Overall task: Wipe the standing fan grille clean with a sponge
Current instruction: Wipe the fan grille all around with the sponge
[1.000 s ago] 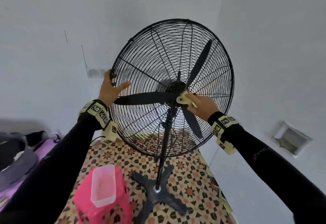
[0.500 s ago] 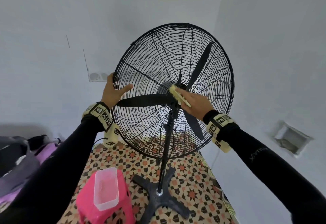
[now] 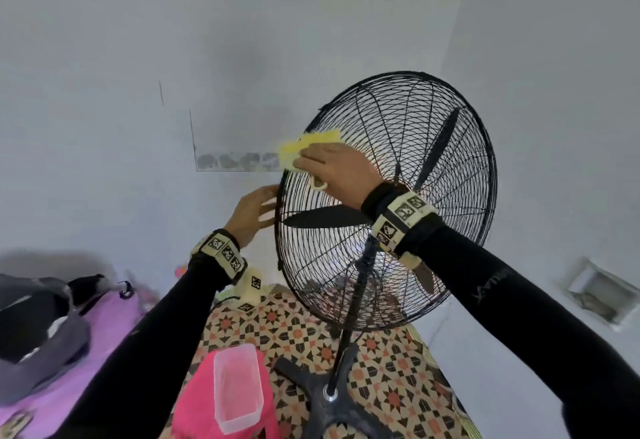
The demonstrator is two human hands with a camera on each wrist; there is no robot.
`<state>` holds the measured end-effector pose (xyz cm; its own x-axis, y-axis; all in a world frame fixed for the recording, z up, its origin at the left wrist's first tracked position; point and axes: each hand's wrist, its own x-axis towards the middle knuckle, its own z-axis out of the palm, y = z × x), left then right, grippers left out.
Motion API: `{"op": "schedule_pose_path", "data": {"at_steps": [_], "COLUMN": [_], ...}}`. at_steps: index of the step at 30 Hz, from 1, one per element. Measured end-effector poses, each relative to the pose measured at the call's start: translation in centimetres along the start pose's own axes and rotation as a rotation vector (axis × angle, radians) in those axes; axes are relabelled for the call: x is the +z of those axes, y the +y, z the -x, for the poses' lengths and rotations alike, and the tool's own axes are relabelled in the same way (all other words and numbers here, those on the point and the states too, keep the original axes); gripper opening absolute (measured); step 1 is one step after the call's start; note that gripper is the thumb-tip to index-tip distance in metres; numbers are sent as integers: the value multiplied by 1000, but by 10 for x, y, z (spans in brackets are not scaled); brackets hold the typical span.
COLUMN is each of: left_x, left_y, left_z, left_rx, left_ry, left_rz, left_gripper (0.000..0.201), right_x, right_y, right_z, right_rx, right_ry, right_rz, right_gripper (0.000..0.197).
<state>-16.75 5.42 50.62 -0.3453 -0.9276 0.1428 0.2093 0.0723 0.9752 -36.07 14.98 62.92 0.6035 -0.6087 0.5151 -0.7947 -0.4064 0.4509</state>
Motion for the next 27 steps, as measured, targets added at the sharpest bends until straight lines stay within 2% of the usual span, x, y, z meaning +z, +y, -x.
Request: {"op": "schedule_pose_path", "data": {"at_steps": [2,3,6,8,10,12,13,14,15,18,19,21,23,25,27], "left_x": [-8,-13,-27,-34,-37,-38,-38,-39,-40,-46,-48,-49,-49,-48,-48], "left_y": [4,5,4,2,2,2,2,1,0,-2,-2,-2,-1,0,1], "left_z": [-1,-3,-10,-18,-23,-25,-25,-25,-26,-30,-32,-35,-36,-35,-34], "left_rx": [-86,-129,-221,-248,-264,-273,-273,-276,-284,-306,-312,-333,-336,-326,-323], "left_ry": [-42,-67,-152,-212,-251,-267,-280,-288,-293,-331,-348,-354,-349,-357,-344], "left_rz": [152,235,340,304,293,286,285,288,304,328,323,324,329,318,317], "left_gripper": [31,34,57,74,82,86,88,91,93,100,102,103,103,102,99], "right_x": [3,8,27,29,22,9,4,2,6,22,22,16,6,-5,2], "right_y": [-5,-10,-40,-54,-48,-33,-28,-28,-32,-61,-65,-56,-32,-20,-27], "right_z": [-11,-9,11,16,1,-16,-21,-24,-23,-9,-6,-13,-23,-29,-20], "right_rx": [43,2,-337,-444,-331,-75,15,29,-42,-433,-500,-462,-228,-74,-167], "right_ry": [-103,-163,-320,-402,-317,-194,-182,-220,-275,-476,-502,-405,-285,-301,-409], "right_rz": [51,83,60,32,73,160,209,234,234,98,61,100,160,167,101], "right_gripper": [48,46,37,36,42,47,48,48,46,32,30,38,51,56,57]}}
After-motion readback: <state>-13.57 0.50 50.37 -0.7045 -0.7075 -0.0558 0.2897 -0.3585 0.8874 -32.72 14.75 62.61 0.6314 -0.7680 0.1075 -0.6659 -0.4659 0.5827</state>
